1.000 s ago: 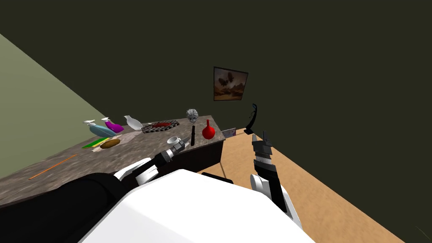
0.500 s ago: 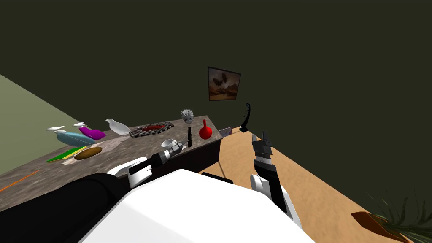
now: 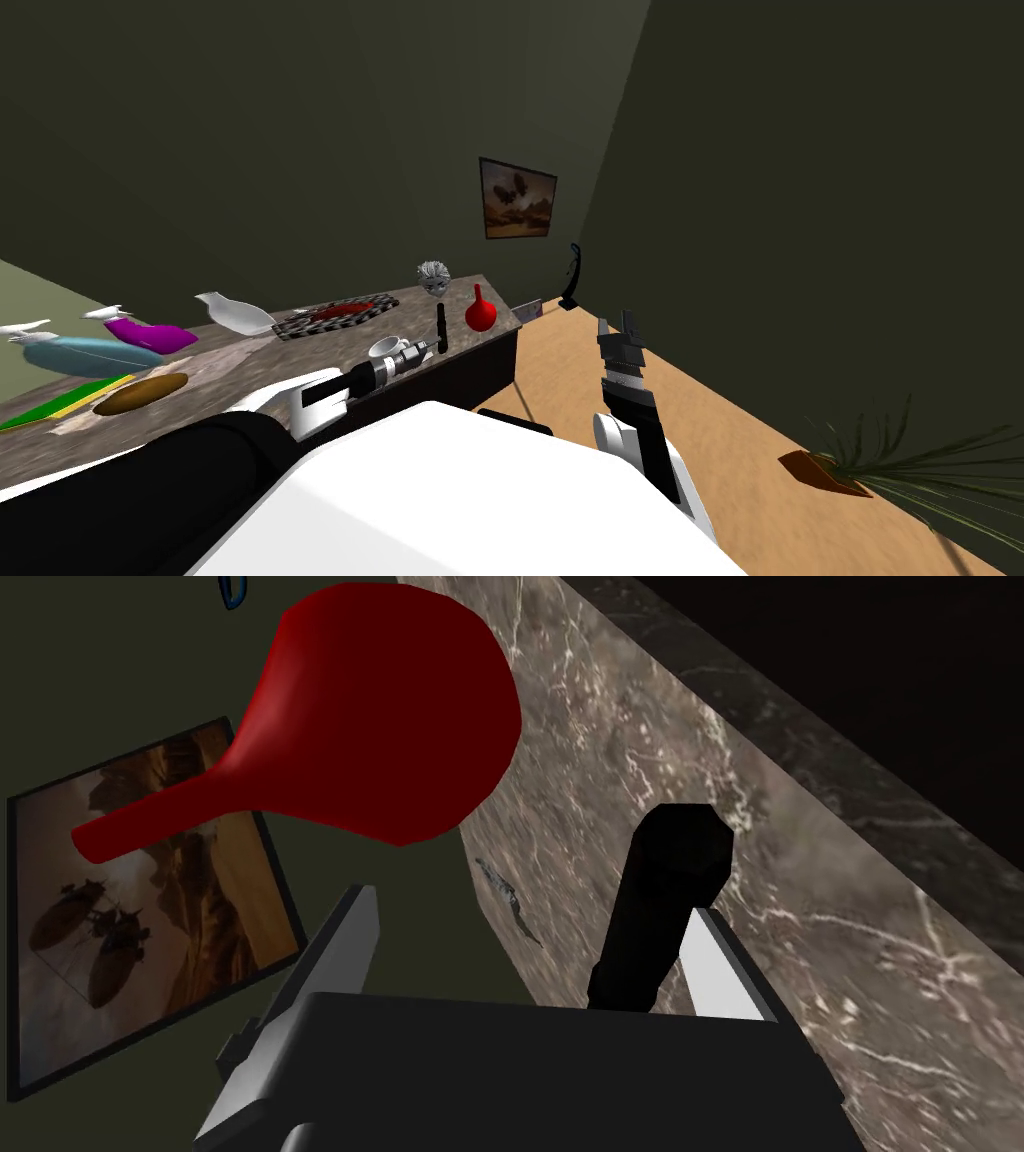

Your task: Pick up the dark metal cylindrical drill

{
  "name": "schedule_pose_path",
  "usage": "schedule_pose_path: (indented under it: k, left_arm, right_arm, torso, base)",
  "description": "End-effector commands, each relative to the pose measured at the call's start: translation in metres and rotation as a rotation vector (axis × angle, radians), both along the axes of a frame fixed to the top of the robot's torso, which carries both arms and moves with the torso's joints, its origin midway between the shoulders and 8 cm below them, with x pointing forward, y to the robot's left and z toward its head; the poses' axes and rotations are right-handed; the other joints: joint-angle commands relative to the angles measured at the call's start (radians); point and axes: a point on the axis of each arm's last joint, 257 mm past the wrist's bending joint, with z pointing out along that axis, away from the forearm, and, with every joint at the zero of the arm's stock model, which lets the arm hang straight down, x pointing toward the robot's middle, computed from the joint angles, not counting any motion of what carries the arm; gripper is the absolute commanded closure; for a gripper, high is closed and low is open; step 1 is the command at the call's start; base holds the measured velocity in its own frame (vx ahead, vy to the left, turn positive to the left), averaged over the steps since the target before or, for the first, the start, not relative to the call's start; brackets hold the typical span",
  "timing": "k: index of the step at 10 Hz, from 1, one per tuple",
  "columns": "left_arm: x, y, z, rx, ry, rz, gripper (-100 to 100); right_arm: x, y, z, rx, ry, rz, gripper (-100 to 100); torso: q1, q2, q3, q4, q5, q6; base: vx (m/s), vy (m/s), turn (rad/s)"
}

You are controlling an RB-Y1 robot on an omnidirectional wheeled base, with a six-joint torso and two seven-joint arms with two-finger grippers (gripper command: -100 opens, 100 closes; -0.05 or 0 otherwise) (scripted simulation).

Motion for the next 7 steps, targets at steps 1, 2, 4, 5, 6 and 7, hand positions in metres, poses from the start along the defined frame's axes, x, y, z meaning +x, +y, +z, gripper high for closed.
schedule_pose_path:
  k: [1,2,4,5,6,7]
  left_arm:
    - [-0.009,0.016,-0.012,0.021,0.072,0.026,-100]
    - [-0.008,0.017,-0.011,0.04,0.078,0.009,-100]
    - [-0.015,0.035,-0.02,0.075,0.147,0.025,-100]
    - [-0.023,0.05,-0.03,0.086,0.205,0.062,-100]
    - [-0.022,0.052,-0.028,0.108,0.21,0.044,-100]
    - [-0.03,0.068,-0.036,0.124,0.266,0.08,-100]
  right_arm:
    - [0.0,0.0,0.0,0.0,0.0,0.0,0]
    - [0.0,0.0,0.0,0.0,0.0,0.0,0]
    - [0.0,0.0,0.0,0.0,0.0,0.0,0]
    - [0.0,0.0,0.0,0.0,0.0,0.0,0]
    - [0.0,0.0,0.0,0.0,0.0,0.0,0]
    - [0.0,0.0,0.0,0.0,0.0,0.0,0]
  torso:
    - [0.0,0.0,0.0,0.0,0.0,0.0]
    - [0.0,0.0,0.0,0.0,0.0,0.001]
    - [0.001,-0.001,0.0,0.0,0.0,0.001]
    - [0.001,-0.001,0.0,0.0,0.0,0.0]
    - [0.0,-0.001,-0.001,0.0,0.0,0.001]
    - [0.0,-0.001,-0.001,0.0,0.0,0.0]
  base:
    - [-0.001,0.01,-0.264]
    - [-0.003,0.019,-0.182]
    - [0.002,0.022,-0.191]
    - [0.011,0.013,-0.302]
    - [0.01,0.02,-0.108]
    - [0.017,0.017,-0.221]
